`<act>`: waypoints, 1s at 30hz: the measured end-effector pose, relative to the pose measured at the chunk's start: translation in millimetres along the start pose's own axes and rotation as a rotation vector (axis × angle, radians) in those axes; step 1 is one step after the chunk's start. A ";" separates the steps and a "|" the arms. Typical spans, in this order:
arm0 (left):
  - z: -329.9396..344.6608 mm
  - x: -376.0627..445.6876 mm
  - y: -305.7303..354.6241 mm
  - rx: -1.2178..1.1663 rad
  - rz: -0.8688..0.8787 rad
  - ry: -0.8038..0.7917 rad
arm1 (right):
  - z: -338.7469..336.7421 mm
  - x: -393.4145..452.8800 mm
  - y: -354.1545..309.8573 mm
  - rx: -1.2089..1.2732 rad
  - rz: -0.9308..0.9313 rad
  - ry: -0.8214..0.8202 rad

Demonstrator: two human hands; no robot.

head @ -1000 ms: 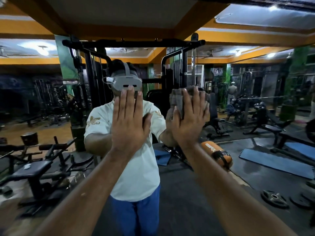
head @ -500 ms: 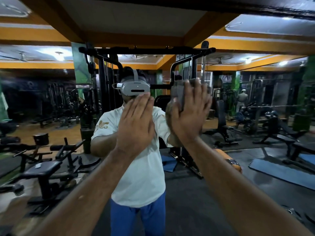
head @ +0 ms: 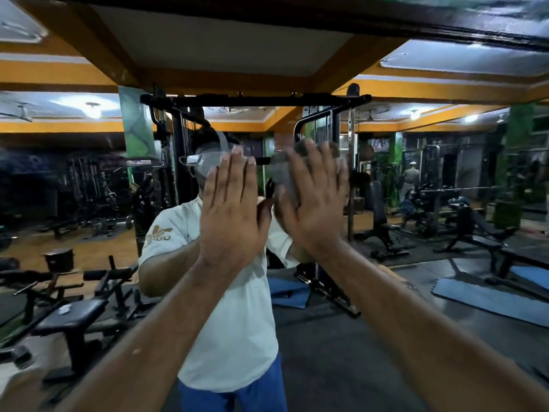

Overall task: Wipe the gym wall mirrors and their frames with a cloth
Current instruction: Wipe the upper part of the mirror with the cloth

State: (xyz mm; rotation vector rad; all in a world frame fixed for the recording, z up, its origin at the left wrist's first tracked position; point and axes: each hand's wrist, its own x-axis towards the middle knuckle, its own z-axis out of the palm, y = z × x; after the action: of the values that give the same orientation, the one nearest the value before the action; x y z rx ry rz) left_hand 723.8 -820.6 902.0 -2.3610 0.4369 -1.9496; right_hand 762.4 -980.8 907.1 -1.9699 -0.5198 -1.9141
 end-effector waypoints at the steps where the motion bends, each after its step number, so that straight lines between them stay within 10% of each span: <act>1: -0.5 -1.0 -7.5 -0.003 0.030 -0.031 | -0.2 -6.1 -5.7 0.022 -0.101 -0.041; 4: -4.2 -0.3 -24.1 -0.034 0.116 -0.078 | -1.9 -1.7 -2.7 0.048 -0.104 -0.047; 9: -21.4 -5.3 -47.1 -0.149 0.150 -0.035 | 12.9 42.0 -33.3 0.034 0.393 0.126; 15: -29.5 -30.6 -103.4 0.026 -0.048 0.100 | 24.8 19.4 -85.4 0.125 -0.292 -0.072; 21: -24.0 -33.9 -107.0 0.081 0.000 0.103 | 40.8 35.4 -98.1 -0.005 0.299 0.201; 27: -25.2 -32.6 -107.5 0.050 0.012 0.118 | 40.1 1.9 -106.7 0.045 -0.227 -0.003; 30: -29.6 -34.6 -110.9 0.023 0.039 0.080 | 37.1 13.7 -91.9 -0.007 -0.177 0.049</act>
State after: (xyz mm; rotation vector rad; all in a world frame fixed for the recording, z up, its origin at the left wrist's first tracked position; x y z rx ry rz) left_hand 709.9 -701.6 898.9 -2.2494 0.4579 -2.0265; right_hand 750.4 -882.3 918.8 -1.9330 -0.6948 -2.0658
